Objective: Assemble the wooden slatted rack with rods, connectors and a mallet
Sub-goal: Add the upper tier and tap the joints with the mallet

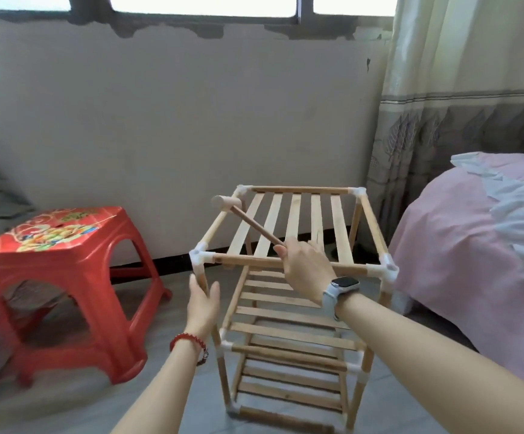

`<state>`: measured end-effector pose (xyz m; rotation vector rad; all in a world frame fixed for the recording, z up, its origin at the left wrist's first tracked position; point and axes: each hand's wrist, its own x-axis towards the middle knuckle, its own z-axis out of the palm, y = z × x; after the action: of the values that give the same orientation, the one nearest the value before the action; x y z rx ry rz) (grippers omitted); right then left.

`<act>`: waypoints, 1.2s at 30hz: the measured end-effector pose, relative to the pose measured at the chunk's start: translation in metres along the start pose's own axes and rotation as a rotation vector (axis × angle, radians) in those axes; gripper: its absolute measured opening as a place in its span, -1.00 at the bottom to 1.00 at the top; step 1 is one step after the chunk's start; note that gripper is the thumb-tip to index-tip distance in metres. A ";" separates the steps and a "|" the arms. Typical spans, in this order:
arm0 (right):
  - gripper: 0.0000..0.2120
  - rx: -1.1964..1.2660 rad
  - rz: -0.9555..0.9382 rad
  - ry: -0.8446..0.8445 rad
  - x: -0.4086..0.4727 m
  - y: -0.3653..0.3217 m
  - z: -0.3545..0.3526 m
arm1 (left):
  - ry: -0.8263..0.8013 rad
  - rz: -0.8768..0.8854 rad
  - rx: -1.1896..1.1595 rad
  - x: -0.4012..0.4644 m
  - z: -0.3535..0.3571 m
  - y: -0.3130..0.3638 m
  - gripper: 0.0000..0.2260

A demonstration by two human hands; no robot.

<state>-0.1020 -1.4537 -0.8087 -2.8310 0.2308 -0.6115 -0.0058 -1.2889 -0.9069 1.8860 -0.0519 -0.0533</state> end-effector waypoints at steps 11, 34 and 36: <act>-0.75 0.387 0.052 0.391 0.032 0.030 -0.018 | 0.026 0.427 0.067 0.053 -0.009 0.063 -0.89; -0.80 0.228 0.624 -0.111 -0.157 0.209 -0.016 | -0.567 0.823 0.891 -0.079 0.211 -0.025 -0.77; -0.83 0.198 0.589 -0.072 -0.169 0.207 -0.034 | -0.524 0.741 0.946 -0.097 0.228 -0.037 -0.75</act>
<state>-0.2900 -1.6254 -0.8974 -2.4087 0.8923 -0.3721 -0.1162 -1.4878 -1.0117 2.6023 -1.3202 -0.0093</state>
